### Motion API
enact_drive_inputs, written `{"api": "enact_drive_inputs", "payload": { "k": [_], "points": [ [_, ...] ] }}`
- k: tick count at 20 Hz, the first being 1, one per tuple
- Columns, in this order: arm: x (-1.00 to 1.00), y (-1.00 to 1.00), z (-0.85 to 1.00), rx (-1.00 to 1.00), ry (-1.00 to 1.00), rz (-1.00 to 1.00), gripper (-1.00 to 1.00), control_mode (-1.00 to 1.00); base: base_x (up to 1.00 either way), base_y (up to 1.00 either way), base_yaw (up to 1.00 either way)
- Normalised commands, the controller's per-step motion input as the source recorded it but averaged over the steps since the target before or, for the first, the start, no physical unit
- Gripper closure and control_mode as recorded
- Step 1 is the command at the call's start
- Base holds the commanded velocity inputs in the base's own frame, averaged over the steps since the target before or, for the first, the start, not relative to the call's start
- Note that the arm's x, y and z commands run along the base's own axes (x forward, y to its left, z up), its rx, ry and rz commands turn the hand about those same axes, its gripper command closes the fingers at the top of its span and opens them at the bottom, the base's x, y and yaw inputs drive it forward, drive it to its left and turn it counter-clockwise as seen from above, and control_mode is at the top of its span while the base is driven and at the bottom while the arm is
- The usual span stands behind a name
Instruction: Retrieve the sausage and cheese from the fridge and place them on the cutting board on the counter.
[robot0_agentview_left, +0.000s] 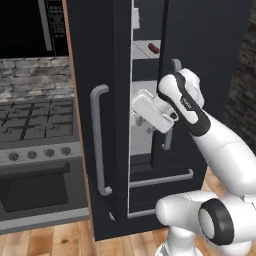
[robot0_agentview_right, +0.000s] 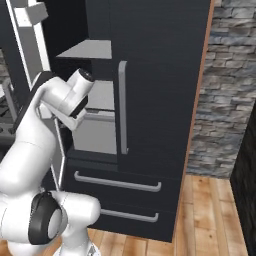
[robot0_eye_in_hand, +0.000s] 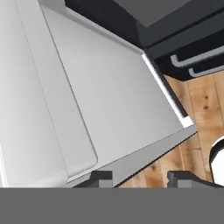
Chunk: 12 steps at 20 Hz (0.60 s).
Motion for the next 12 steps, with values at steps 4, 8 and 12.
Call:
{"api": "enact_drive_inputs", "payload": {
  "k": [4, 8, 12],
  "points": [
    [-0.19, 0.94, -0.11, 0.0, -0.06, 0.08, -1.0, -1.0, 0.0, 0.0, 0.0],
    [-0.07, 0.94, -0.04, 0.0, -0.06, 0.06, -1.0, -1.0, 0.0, 0.0, 0.0],
    [-0.01, 0.9, -0.03, 0.0, -0.09, 0.03, -1.0, -1.0, 0.0, 0.0, 0.0]
  ]
}}
